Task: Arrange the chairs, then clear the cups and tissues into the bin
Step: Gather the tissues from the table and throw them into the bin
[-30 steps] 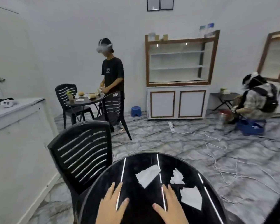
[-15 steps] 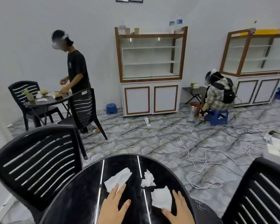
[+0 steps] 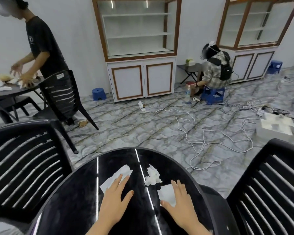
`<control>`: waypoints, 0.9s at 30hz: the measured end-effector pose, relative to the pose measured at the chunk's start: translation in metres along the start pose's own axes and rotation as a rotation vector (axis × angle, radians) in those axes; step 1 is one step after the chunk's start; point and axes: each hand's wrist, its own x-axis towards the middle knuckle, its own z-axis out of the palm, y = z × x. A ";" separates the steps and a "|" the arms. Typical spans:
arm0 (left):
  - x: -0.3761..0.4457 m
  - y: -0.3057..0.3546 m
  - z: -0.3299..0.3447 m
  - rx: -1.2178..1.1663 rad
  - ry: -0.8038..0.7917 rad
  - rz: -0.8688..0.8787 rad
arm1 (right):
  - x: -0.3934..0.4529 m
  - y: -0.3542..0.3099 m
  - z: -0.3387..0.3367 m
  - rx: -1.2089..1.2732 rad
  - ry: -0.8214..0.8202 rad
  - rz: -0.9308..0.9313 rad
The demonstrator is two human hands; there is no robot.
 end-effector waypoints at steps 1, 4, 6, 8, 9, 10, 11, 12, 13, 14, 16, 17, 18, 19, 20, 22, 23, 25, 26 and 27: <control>0.006 -0.006 0.001 0.037 -0.011 -0.001 | 0.003 0.001 0.004 -0.032 0.006 -0.013; 0.021 -0.023 0.006 0.200 -0.026 0.021 | 0.014 0.001 0.013 -0.091 0.023 -0.050; 0.030 -0.030 0.011 0.265 -0.012 0.038 | 0.020 0.003 0.020 -0.106 0.043 -0.034; 0.038 -0.034 0.015 0.290 0.011 0.040 | 0.025 0.004 0.025 -0.142 0.045 -0.006; 0.043 -0.037 0.016 0.315 0.018 0.036 | 0.027 0.005 0.027 -0.160 0.048 0.003; 0.048 -0.041 0.017 0.346 0.022 0.030 | 0.028 0.006 0.029 -0.184 0.056 0.008; 0.052 -0.044 0.018 0.372 0.022 0.023 | 0.029 0.007 0.032 -0.205 0.066 0.010; 0.057 -0.048 0.020 0.390 0.017 0.019 | 0.029 0.007 0.034 -0.217 0.088 0.003; 0.060 -0.051 0.022 0.402 0.003 0.022 | 0.028 0.009 0.036 -0.223 0.102 0.000; 0.062 -0.053 0.024 0.403 -0.011 0.032 | 0.028 0.011 0.038 -0.224 0.111 0.000; 0.064 -0.056 0.027 0.407 -0.037 0.051 | 0.028 0.015 0.040 -0.221 0.132 0.000; 0.063 -0.056 0.028 0.414 -0.046 0.056 | 0.028 0.015 0.040 -0.223 0.138 0.002; 0.064 -0.056 0.028 0.413 -0.046 0.059 | 0.029 0.015 0.040 -0.230 0.145 0.004; 0.064 -0.056 0.028 0.404 -0.041 0.065 | 0.029 0.016 0.041 -0.241 0.151 0.004; 0.064 -0.055 0.028 0.395 -0.039 0.073 | 0.030 0.017 0.042 -0.251 0.154 0.005; 0.064 -0.056 0.028 0.352 -0.045 0.081 | 0.030 0.018 0.044 -0.261 0.148 0.004; 0.065 -0.056 0.028 0.318 -0.046 0.084 | 0.031 0.018 0.044 -0.262 0.142 0.004; 0.064 -0.055 0.028 0.273 -0.047 0.099 | 0.031 0.018 0.044 -0.253 0.142 0.003; 0.063 -0.053 0.027 0.258 -0.047 0.105 | 0.032 0.018 0.044 -0.250 0.145 0.000; 0.062 -0.052 0.026 0.239 -0.042 0.105 | 0.032 0.017 0.043 -0.254 0.142 -0.005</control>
